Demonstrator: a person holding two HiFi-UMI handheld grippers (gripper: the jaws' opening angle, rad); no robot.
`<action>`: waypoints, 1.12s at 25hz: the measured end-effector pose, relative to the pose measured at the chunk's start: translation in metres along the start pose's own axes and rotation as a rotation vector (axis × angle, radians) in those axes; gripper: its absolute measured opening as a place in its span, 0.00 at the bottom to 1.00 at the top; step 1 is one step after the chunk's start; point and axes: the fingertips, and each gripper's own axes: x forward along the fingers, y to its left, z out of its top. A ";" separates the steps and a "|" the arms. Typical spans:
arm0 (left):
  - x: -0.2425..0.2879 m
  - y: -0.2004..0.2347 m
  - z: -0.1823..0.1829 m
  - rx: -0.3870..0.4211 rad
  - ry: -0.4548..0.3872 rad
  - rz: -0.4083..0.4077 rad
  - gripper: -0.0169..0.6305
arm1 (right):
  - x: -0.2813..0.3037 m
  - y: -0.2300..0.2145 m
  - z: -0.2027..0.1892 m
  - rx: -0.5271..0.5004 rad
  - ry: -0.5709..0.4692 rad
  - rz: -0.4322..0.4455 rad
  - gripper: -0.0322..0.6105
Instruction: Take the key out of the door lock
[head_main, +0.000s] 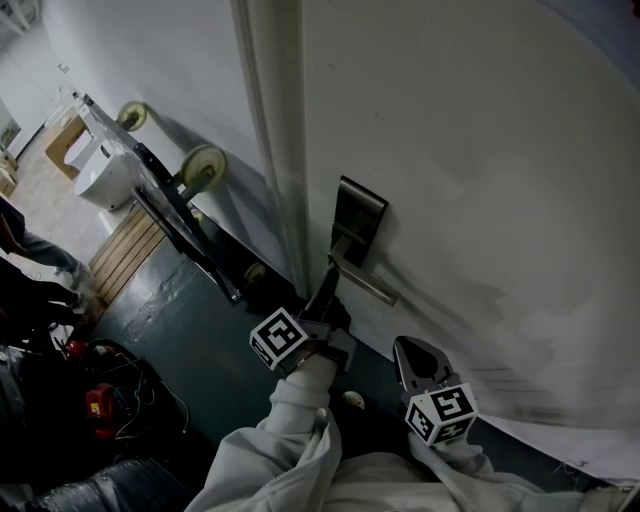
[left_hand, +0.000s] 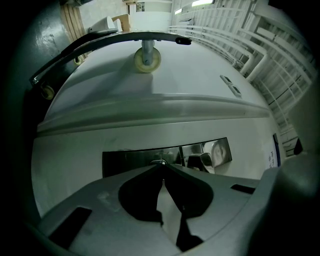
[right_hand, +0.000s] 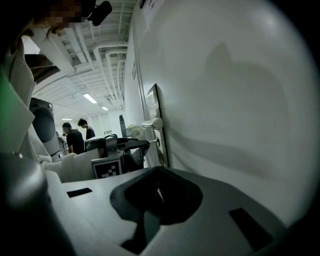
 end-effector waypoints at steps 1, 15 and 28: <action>0.000 0.000 0.000 0.001 -0.001 0.002 0.06 | 0.000 0.000 0.000 0.000 -0.001 0.001 0.13; -0.001 -0.001 0.000 -0.018 -0.017 0.000 0.06 | -0.001 0.006 0.004 -0.007 -0.008 0.025 0.13; -0.003 0.001 0.000 -0.006 -0.050 0.008 0.06 | -0.009 0.002 0.002 -0.012 -0.016 0.013 0.13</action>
